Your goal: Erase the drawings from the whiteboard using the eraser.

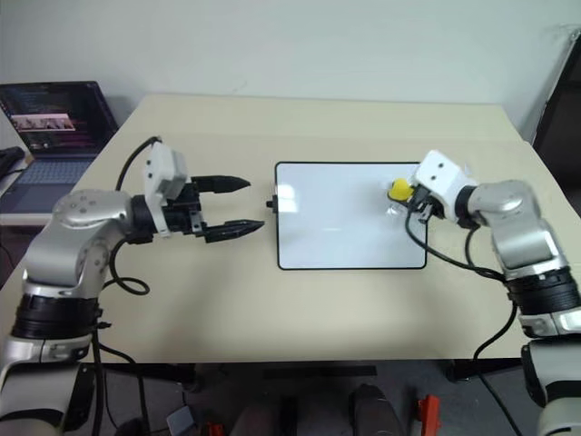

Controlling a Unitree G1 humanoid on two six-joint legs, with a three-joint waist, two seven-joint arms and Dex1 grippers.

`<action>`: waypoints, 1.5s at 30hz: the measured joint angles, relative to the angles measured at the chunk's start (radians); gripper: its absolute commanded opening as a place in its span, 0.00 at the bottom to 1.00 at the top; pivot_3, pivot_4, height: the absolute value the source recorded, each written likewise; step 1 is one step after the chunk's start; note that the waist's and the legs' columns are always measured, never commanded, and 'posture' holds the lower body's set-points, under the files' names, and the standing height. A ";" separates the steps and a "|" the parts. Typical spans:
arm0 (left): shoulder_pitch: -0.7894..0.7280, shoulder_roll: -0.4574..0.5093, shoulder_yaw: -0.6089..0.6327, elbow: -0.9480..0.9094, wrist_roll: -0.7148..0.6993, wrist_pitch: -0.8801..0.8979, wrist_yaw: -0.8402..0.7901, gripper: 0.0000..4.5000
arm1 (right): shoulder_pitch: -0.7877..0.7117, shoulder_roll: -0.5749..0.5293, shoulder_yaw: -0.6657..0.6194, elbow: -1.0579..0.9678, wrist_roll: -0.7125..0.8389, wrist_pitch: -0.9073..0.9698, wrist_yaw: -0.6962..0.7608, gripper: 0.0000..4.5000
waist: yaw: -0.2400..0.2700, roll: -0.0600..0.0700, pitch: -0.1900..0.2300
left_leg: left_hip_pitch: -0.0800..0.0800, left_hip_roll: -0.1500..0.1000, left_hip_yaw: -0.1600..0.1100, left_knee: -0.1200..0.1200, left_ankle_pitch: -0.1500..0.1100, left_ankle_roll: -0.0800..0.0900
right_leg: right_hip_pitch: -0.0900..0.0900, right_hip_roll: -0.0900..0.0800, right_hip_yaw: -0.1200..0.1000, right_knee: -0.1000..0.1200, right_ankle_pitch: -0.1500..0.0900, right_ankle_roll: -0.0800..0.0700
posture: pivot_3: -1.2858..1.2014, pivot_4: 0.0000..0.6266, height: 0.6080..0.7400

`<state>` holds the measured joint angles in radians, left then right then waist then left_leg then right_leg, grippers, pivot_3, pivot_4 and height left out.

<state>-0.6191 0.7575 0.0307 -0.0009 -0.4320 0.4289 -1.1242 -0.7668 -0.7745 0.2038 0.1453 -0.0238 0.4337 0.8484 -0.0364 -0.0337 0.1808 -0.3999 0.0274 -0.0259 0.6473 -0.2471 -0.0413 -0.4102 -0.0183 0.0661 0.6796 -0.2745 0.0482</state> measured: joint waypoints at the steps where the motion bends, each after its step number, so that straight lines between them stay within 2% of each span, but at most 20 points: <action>1: 0.003 0.000 0.001 -0.005 -0.001 0.000 0.001 1.00 | -0.001 0.002 0.010 0.008 -0.015 -0.014 -0.002 0.22 | 0.001 0.000 0.000 | 0.000 0.000 0.000 0.000 0.000 0.000 | 0.000 0.000 0.000 0.000 0.000 0.000 | 0.52 0.24 1.00; 7: 0.027 0.004 0.004 -0.032 -0.003 0.010 0.005 1.00 | 0.024 0.004 0.085 0.004 -0.125 -0.057 0.003 0.22 | -0.006 -0.004 -0.004 | 0.008 0.001 0.000 0.001 0.000 0.000 | 0.008 0.001 0.000 0.001 0.000 0.000 | 0.52 0.24 1.00; 10: 0.030 0.004 0.006 -0.036 -0.003 0.020 0.011 1.00 | 0.077 -0.006 0.133 -0.037 -0.181 -0.065 0.029 0.22 | -0.011 -0.008 -0.007 | 0.023 0.001 0.000 0.001 0.000 0.000 | 0.023 0.002 0.001 -0.002 -0.003 0.004 | 0.52 0.24 1.00; 13: 0.030 0.005 0.008 -0.041 -0.004 0.022 0.018 1.00 | 0.140 -0.010 0.183 -0.094 -0.230 -0.062 0.068 0.22 | -0.018 -0.014 -0.010 | 0.037 0.001 0.001 0.000 0.000 0.000 | 0.036 0.002 0.002 -0.003 -0.007 -0.003 | 0.52 0.24 1.00; 17: 0.030 0.005 0.009 -0.042 -0.005 0.022 0.021 1.00 | 0.174 -0.002 0.209 -0.120 -0.252 -0.046 0.091 0.22 | -0.028 -0.014 -0.010 | 0.041 0.002 0.002 0.000 0.000 0.000 | 0.038 0.001 0.004 -0.002 -0.006 -0.002 | 0.52 0.24 1.00; 23: 0.028 0.004 0.009 -0.041 -0.005 0.022 0.021 1.00 | 0.144 0.020 0.190 -0.123 -0.239 -0.007 0.109 0.22 | -0.035 -0.014 -0.009 | 0.039 0.001 0.002 0.000 0.001 0.000 | 0.036 0.002 0.005 -0.001 -0.006 -0.002 | 0.52 0.24 1.00; 27: 0.023 0.000 0.006 -0.041 -0.005 0.021 0.020 1.00 | 0.026 0.060 0.158 -0.088 -0.233 0.031 0.087 0.22 | -0.042 -0.008 -0.005 | 0.032 0.001 0.003 -0.001 0.001 0.000 | 0.028 0.002 0.006 -0.001 -0.002 0.005 | 0.52 0.24 1.00; 33: 0.015 -0.014 0.001 -0.026 -0.004 0.018 0.020 1.00 | -0.151 0.142 0.156 0.031 -0.265 -0.009 0.029 0.22 | -0.046 -0.008 -0.005 | 0.006 0.002 0.001 -0.002 0.001 0.000 | 0.003 0.002 0.003 0.001 0.002 -0.002 | 0.52 0.24 1.00; 35: 0.011 -0.018 -0.004 -0.026 -0.004 0.018 0.020 1.00 | -0.195 0.164 0.162 0.077 -0.286 -0.016 0.001 0.22 | -0.047 -0.008 -0.005 | 0.004 0.001 0.000 -0.001 0.001 0.000 | 0.002 0.002 0.003 0.000 0.002 -0.002 | 0.52 0.24 1.00; 40: 0.012 -0.017 -0.004 -0.027 -0.004 0.018 0.020 1.00 | -0.200 0.171 0.185 0.103 -0.329 -0.025 -0.021 0.22 | -0.044 -0.008 -0.005 | 0.005 0.000 0.000 0.000 0.001 0.000 | 0.003 0.001 0.002 0.000 0.002 -0.001 | 0.52 0.24 1.00; 45: 0.017 -0.014 0.000 -0.030 -0.005 0.018 0.021 1.00 | -0.092 0.122 0.209 -0.014 -0.344 -0.034 0.055 0.22 | -0.043 -0.009 -0.006 | 0.009 0.001 0.000 0.001 0.001 0.000 | 0.007 0.002 0.003 0.000 0.001 0.001 | 0.52 0.24 1.00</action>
<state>-0.6020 0.7436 0.0308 -0.0308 -0.4369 0.4468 -1.1034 -0.8586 -0.6525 0.4124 0.1317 -0.3678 0.3998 0.9029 -0.0798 -0.0427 0.1752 -0.3907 0.0279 -0.0254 0.6479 -0.2459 -0.0409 -0.4029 -0.0167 0.0688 0.6800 -0.2731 0.0492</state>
